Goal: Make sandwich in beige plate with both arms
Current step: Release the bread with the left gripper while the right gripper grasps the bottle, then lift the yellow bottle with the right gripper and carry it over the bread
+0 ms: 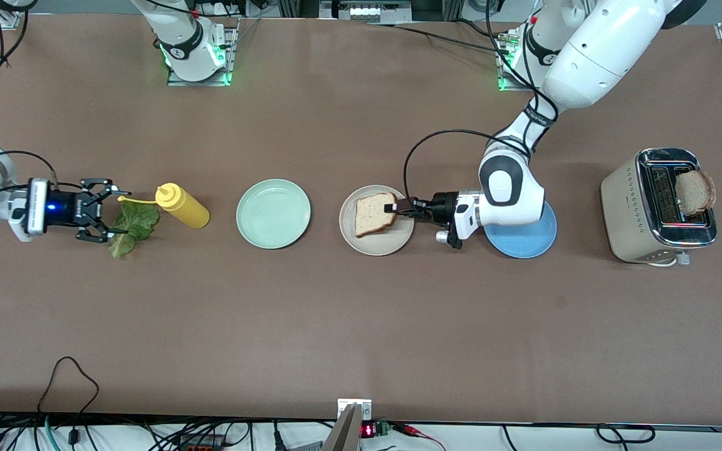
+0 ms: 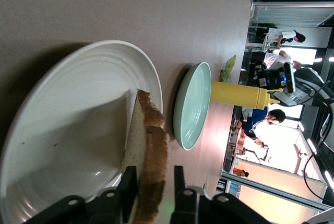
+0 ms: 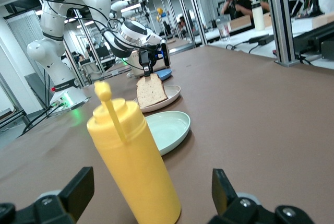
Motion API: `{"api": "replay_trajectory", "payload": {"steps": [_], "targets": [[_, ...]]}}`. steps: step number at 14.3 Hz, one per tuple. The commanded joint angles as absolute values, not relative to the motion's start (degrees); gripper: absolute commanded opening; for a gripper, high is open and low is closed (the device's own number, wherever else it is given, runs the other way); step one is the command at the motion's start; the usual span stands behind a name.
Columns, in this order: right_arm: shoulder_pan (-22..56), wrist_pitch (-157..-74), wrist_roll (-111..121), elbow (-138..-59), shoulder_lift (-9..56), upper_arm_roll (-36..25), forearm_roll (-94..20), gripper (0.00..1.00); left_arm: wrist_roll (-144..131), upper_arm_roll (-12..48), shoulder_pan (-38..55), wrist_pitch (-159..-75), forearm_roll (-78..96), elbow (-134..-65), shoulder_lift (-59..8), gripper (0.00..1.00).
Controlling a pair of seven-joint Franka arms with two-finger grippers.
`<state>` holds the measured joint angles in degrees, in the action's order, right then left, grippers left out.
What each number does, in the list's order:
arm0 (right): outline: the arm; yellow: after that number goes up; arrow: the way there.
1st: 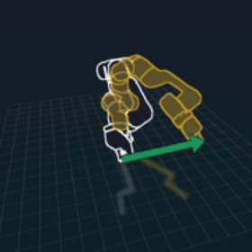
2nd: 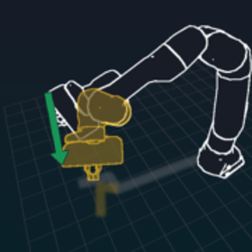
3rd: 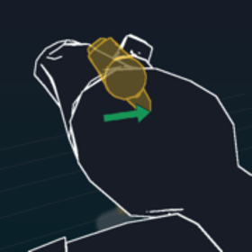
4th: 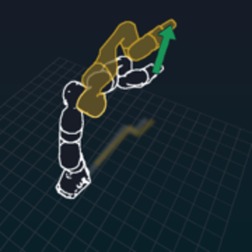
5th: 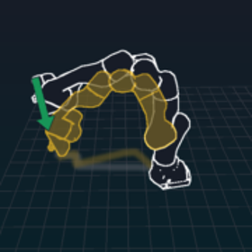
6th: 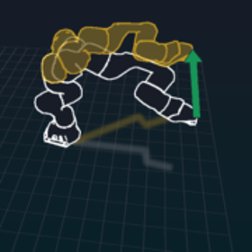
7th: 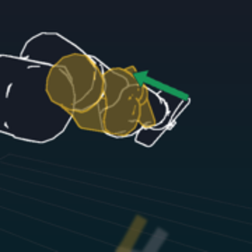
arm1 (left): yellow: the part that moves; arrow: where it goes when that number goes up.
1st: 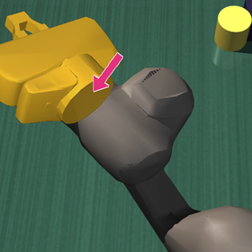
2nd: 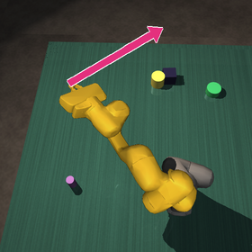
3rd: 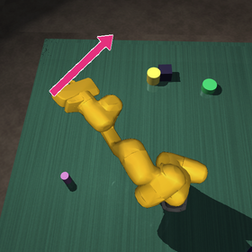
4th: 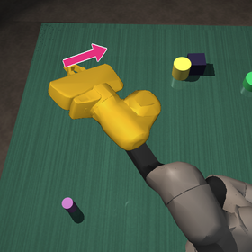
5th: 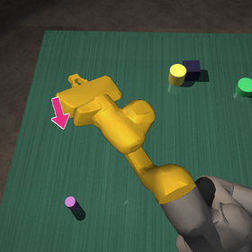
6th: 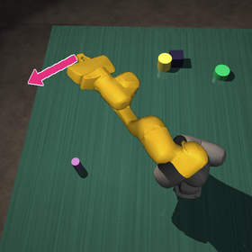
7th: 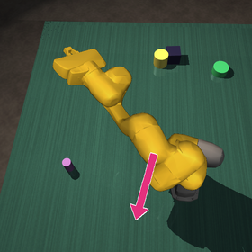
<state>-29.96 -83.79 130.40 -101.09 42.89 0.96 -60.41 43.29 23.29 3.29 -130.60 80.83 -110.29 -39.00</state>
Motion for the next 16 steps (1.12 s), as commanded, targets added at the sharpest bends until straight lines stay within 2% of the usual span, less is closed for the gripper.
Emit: {"api": "replay_trajectory", "payload": {"steps": [1, 5, 12, 16], "targets": [[-30.7, -82.4, 135.5, -101.2, 44.9, 1.8, -62.8, 1.0, 45.2, 23.0, 2.7, -131.0, 82.0, -110.2, -38.9, 1.0], [-30.0, -82.4, 141.3, -102.9, 45.9, 3.0, -63.5, 1.0, 45.0, 21.9, 2.7, -131.0, 78.7, -111.6, -34.7, 1.0], [-26.8, -83.7, 151.3, -109.9, 45.8, 3.4, -68.4, 1.0, 43.1, 20.5, -3.0, -126.3, 53.0, -111.3, -27.3, 1.0], [-23.9, -84.3, 153.4, -111.7, 45.8, 3.4, -71.9, 1.0, 40.2, 20.4, -5.4, -119.2, 36.1, -105.8, -27.2, 1.0]]}}
